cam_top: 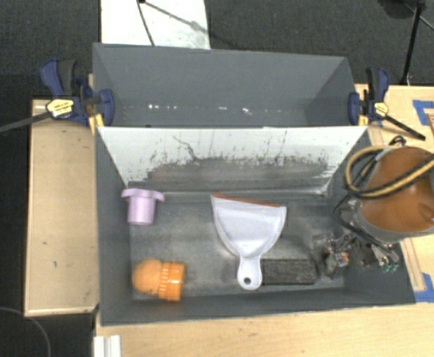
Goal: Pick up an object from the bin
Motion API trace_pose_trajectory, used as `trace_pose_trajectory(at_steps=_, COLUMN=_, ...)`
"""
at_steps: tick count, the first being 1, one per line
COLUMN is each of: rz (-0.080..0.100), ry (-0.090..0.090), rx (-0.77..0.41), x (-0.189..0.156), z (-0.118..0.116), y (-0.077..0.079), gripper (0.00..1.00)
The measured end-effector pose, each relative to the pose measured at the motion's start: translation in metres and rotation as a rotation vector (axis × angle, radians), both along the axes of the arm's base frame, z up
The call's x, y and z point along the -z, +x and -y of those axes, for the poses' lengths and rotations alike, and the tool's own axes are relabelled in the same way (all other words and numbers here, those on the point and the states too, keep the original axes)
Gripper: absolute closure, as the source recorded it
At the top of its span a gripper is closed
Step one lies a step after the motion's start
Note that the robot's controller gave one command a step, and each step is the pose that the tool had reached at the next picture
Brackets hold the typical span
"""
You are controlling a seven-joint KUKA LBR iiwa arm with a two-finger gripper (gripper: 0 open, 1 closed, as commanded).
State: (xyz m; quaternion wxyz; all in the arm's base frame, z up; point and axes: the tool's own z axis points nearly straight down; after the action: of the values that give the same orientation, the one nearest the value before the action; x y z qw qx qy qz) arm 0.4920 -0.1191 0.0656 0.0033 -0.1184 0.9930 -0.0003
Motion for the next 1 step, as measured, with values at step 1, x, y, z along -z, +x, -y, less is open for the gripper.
trace_pose_trajectory(at_steps=1, rz=-0.002, ry=0.0, rx=0.009, x=-0.0094, z=0.0001, y=-0.0005, gripper=1.0)
